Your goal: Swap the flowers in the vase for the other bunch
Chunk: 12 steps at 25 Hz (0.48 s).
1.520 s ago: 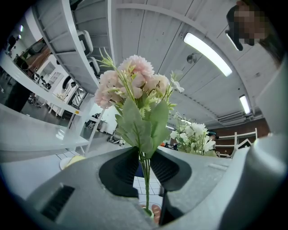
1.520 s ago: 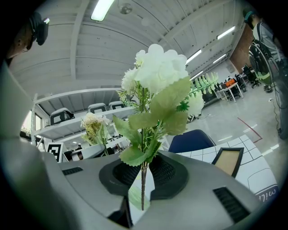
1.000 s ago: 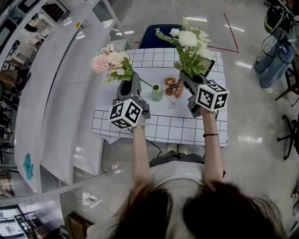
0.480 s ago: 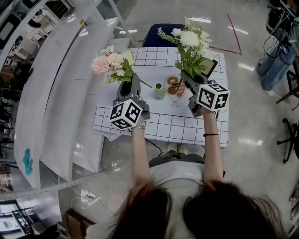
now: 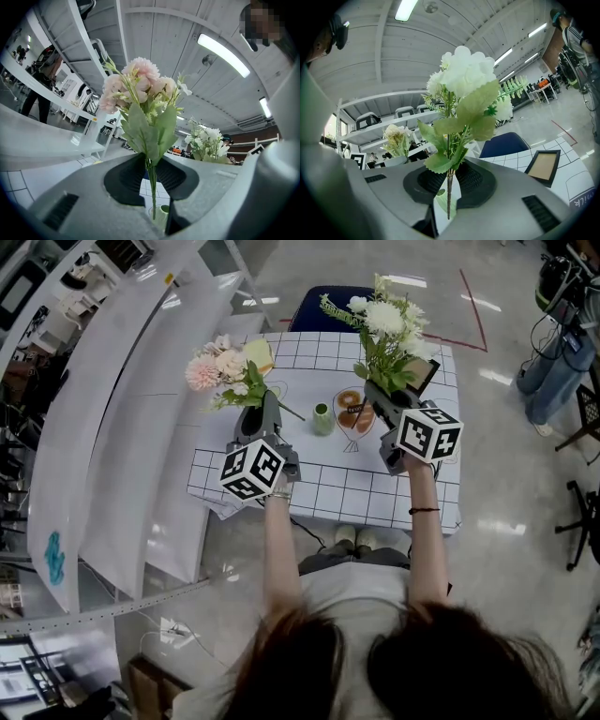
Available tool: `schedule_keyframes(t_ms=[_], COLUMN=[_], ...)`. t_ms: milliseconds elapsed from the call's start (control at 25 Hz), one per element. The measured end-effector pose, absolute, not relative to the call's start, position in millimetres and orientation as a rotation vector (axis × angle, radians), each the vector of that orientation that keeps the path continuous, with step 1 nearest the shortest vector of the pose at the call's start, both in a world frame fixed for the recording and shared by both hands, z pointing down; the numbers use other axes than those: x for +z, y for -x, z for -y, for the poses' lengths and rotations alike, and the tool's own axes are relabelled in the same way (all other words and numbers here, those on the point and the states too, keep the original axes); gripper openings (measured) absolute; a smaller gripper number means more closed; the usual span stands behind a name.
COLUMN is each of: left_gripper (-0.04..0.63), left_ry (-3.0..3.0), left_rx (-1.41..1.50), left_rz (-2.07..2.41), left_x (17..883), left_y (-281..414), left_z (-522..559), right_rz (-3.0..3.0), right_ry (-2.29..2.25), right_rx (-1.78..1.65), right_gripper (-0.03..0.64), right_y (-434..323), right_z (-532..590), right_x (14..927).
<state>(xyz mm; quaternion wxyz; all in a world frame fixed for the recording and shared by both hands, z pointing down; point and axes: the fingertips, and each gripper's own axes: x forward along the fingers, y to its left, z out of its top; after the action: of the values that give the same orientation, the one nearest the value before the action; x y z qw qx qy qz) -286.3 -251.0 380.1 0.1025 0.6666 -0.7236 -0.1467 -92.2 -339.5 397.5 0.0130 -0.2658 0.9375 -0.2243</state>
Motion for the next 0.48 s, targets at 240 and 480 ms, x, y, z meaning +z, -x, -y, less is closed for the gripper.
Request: schedule_keyframes(t_ms=[240, 480], left_gripper=[0.074, 0.074], left_ry=[-1.957, -1.955], left_rx=[-0.418, -0.414], left_rz=[2.153, 2.162], left_x=[381.4, 381.9], left_y=[287.5, 288.4], left_z=[246.7, 241.5], right_rz=[-2.921, -2.917], right_ry=[0.822, 0.828], right_rx=[-0.696, -0.693], right_gripper=[0.054, 0.054], right_y=[91.8, 89.3], right_z=[337.1, 334.9], right_x=[396.8, 395.6])
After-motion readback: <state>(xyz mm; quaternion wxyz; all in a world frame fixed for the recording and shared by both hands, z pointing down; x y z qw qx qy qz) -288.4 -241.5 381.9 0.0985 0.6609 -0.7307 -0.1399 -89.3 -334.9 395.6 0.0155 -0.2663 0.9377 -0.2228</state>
